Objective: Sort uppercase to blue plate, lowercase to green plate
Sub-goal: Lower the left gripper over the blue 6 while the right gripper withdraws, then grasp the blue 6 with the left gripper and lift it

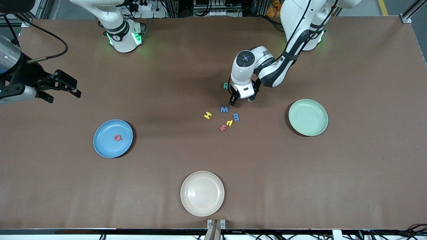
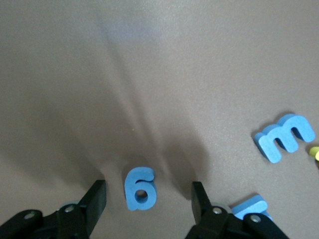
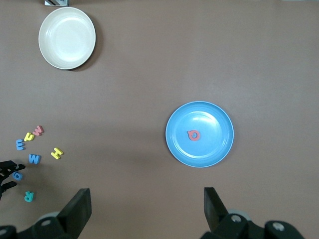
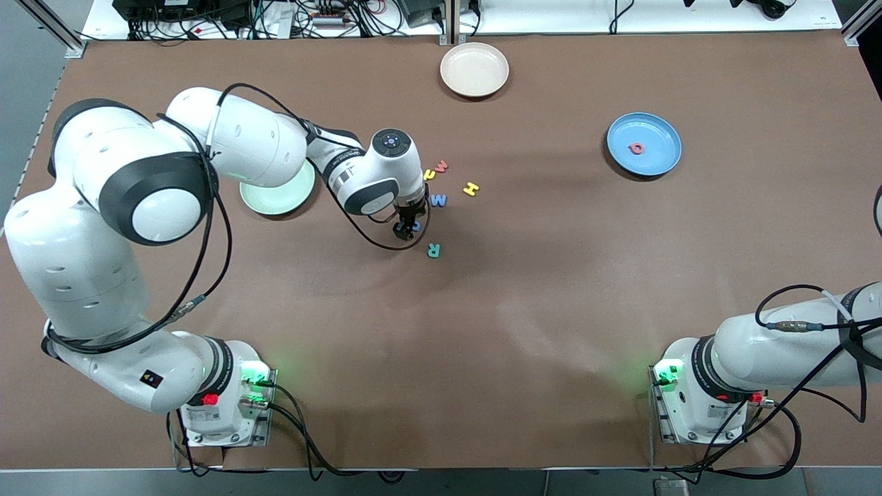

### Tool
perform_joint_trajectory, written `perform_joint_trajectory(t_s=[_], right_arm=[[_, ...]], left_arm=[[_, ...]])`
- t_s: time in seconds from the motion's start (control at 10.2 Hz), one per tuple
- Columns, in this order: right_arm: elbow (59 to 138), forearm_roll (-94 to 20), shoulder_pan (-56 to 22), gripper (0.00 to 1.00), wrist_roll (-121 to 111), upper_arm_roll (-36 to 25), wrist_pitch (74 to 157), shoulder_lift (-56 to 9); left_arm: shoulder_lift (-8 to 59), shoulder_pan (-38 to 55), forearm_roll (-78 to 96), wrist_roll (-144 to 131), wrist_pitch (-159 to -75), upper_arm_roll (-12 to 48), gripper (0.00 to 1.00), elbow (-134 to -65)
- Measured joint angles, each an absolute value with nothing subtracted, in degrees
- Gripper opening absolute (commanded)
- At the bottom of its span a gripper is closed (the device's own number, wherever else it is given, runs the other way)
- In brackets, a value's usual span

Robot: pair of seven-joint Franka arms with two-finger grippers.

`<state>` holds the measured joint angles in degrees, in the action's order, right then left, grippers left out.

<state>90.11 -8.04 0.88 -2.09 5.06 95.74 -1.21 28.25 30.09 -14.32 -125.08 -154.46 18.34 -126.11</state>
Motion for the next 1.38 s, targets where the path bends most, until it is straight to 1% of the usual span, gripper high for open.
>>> perform_joint_trajectory(t_s=[0.29,0.98,1.38], right_arm=[[90.8,-6.5,0.9,1.00,-2.1,4.7,95.7,-2.0],[91.1,-6.0,2.2,1.00,-2.6,4.7,95.9,-3.3],[91.1,-6.0,2.2,1.00,-2.6,4.7,96.2,-3.4]], left_arm=[[28.3,30.7,-14.3,-125.1,-154.5,18.3,0.53,-126.1],[28.2,31.0,-17.6,-125.1,-154.3,18.5,0.55,-126.0],[28.2,31.3,-20.5,-125.1,-152.7,18.5,0.54,-125.7]])
